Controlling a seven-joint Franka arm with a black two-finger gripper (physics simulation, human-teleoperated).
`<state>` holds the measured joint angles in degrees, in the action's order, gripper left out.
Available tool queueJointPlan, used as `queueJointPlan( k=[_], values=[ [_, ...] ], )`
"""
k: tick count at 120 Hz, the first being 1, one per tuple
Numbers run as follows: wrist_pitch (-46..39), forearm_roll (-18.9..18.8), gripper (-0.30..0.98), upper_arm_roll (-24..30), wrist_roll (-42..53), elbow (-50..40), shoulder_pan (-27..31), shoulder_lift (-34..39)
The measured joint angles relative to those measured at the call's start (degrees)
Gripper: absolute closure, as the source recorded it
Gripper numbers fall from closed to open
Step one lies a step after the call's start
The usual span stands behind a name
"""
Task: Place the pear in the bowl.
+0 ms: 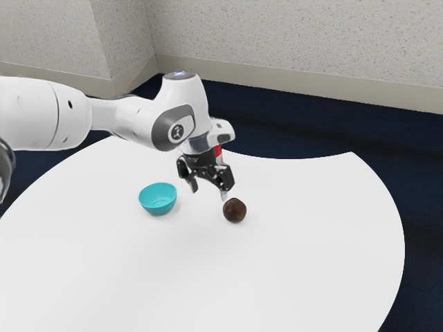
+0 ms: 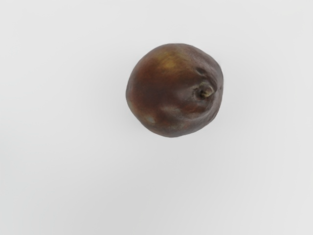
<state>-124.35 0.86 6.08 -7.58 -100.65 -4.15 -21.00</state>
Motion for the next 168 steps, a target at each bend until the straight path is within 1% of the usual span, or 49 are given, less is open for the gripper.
queueJointPlan(
  k=[16,33,49,80,116,168],
  values=[
    [-0.94,-0.06,0.0,0.46,0.08,3.2,0.02,-3.24],
    [-0.7,-0.11,0.0,0.59,0.17,9.48,0.02,-8.83],
    [-0.49,-0.09,0.0,0.85,0.25,12.36,-0.11,-12.96],
    [-0.31,-1.06,0.0,1.61,0.33,14.86,-0.07,-15.51],
    [-0.58,-2.37,0.0,1.62,0.57,19.56,-0.07,-21.33],
    [-0.67,-2.02,0.01,1.66,0.99,21.15,-0.24,-23.09]
  ],
)
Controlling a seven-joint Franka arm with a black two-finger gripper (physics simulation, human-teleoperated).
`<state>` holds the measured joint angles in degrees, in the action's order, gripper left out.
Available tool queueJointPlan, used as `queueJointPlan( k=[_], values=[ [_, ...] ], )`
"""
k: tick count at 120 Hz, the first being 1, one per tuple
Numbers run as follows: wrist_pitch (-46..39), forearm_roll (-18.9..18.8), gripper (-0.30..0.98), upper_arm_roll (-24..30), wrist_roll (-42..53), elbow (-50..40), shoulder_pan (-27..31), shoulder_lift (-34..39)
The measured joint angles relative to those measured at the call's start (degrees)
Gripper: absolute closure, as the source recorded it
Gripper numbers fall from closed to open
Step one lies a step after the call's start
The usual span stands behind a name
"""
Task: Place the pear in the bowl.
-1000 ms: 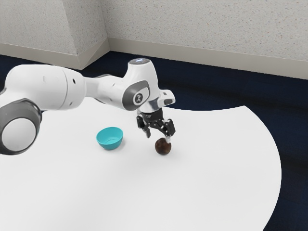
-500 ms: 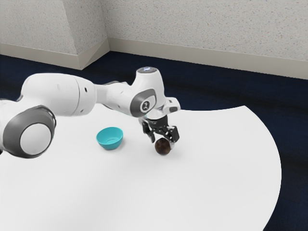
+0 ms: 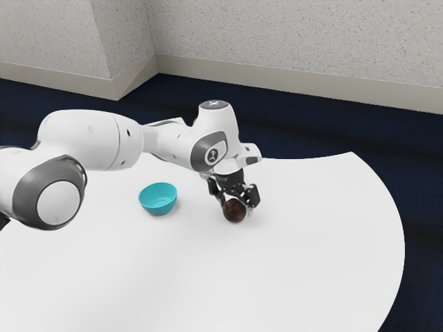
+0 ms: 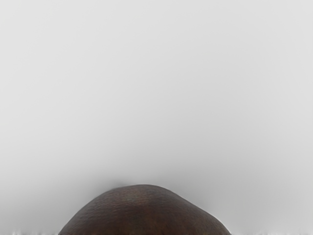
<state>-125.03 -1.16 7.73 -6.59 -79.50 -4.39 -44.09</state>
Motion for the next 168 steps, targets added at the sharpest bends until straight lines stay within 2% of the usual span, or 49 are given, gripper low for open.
queueJointPlan(
  k=[71,98,128,150,168],
  values=[
    [0.83,0.23,0.29,-0.33,-0.2,-0.07,0.04,-0.23],
    [4.22,-0.68,0.48,-0.66,-1.03,0.01,0.1,2.1],
    [10.1,-1.26,0.39,-2.92,-1.33,-0.95,0.73,8.75],
    [12.86,-1.01,0.35,-7.42,0.03,-4.63,2.33,12.81],
    [13.8,-0.85,0.32,-8.94,2.15,-5.56,5.08,13.52]
  ],
)
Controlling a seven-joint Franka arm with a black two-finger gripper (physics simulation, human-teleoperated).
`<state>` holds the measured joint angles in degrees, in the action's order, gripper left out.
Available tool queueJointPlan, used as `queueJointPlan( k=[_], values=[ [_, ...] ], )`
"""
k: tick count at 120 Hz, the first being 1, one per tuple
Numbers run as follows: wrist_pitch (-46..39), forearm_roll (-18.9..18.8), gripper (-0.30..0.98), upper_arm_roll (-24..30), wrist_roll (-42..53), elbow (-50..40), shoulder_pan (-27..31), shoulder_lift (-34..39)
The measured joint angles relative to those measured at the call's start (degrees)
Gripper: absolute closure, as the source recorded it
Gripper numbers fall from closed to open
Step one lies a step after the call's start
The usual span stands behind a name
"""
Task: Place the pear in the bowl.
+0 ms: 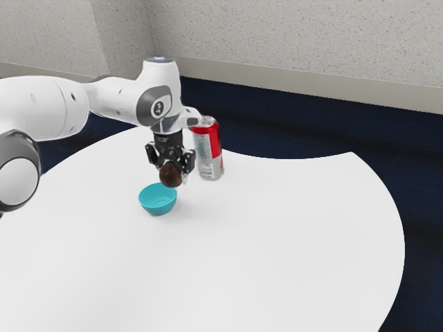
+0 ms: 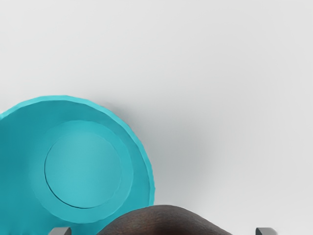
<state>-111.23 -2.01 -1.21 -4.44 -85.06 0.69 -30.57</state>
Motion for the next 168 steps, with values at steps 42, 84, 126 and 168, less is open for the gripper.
queueJointPlan(
  k=[42,84,126,168],
  values=[
    [1.4,-0.72,0.3,-0.05,3.97,5.21,5.07,-6.07],
    [2.11,-0.89,0.19,0.34,6.13,8.21,5.99,-9.84],
    [4.19,-0.37,0.04,3.64,7.73,2.02,5.71,2.23],
    [16.5,0.5,0.01,6.42,8.25,-3.37,5.5,25.68]
  ],
)
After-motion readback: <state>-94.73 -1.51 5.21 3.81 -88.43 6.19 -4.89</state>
